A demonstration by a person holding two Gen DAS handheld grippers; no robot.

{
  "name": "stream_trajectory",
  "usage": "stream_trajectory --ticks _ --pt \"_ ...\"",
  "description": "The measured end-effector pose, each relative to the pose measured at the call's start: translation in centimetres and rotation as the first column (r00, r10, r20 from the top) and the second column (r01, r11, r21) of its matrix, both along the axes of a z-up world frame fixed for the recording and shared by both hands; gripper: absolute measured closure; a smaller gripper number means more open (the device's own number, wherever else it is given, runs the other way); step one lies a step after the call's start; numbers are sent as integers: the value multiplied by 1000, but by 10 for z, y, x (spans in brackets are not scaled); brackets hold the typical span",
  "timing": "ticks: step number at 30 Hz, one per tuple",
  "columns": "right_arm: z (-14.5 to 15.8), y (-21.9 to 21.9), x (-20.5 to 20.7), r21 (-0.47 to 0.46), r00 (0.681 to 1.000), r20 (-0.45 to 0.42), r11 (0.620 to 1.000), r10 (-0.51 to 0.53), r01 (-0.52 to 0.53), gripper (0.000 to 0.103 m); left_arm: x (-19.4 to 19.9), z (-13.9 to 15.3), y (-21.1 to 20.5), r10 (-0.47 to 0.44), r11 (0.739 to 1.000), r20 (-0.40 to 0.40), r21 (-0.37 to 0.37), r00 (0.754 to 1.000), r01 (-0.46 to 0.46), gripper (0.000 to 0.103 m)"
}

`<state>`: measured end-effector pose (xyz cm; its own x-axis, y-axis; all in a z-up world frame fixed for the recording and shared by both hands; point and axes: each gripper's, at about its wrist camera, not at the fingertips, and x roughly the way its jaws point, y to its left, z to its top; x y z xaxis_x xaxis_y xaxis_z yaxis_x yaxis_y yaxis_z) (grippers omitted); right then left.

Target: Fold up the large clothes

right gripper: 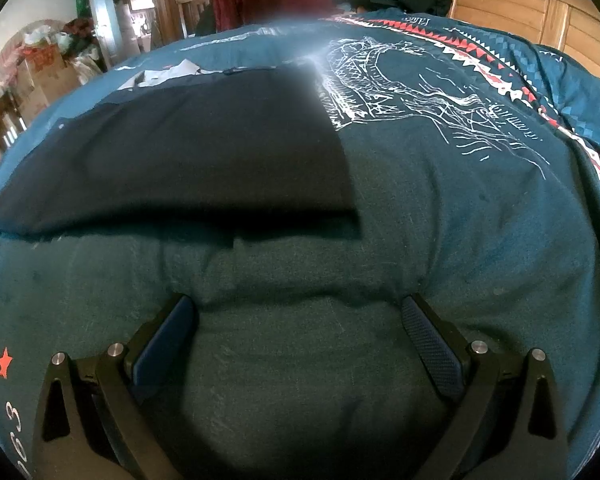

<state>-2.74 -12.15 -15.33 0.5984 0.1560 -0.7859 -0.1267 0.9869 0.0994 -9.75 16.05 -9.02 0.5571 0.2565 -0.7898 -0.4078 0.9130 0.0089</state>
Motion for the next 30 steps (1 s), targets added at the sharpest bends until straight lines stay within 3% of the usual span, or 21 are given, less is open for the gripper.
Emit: stream_trajectory --ticks 3,5,8,9,11,12,16,19,22,24,26,30 --pt "1 1 -2 -2 1000 2 1000 0 0 0 -14 11 12 -7 992 48 -125 999 13 1" --pt "1 1 -3 -5 1000 5 1000 -1 1 0 -27 22 27 20 967 122 -254 992 12 1" --pt "1 2 -3 -5 1000 3 1000 0 0 0 -39 30 59 106 883 233 -469 967 16 3" --pt "1 2 -3 -6 1000 2 1000 0 0 0 -39 27 72 143 834 257 -551 956 24 5" --pt "1 2 -3 -6 1000 2 1000 1 -1 0 -30 21 88 181 766 261 -642 948 31 10" --pt "1 2 -3 -6 1000 2 1000 1 -1 0 -23 18 92 183 747 256 -664 949 36 12" --pt "2 3 -4 -8 1000 1 1000 1 -1 0 3 15 93 162 738 233 -673 959 39 18" --pt "2 3 -4 -9 1000 1 1000 0 0 0 20 13 87 147 722 232 -689 962 56 33" --pt "2 3 -4 -11 1000 1 1000 1 -1 0 30 4 87 157 733 206 -680 966 26 45" --pt "5 4 -5 -25 1000 -1 1000 3 -3 0 30 -1 92 187 743 204 -669 961 -3 60" --pt "11 5 -8 -37 1000 -12 999 16 -17 0 30 -3 96 213 741 218 -672 952 -12 67" --pt "51 9 -24 32 994 -40 995 97 -96 9 37 -2 94 233 754 260 -657 937 -5 63"
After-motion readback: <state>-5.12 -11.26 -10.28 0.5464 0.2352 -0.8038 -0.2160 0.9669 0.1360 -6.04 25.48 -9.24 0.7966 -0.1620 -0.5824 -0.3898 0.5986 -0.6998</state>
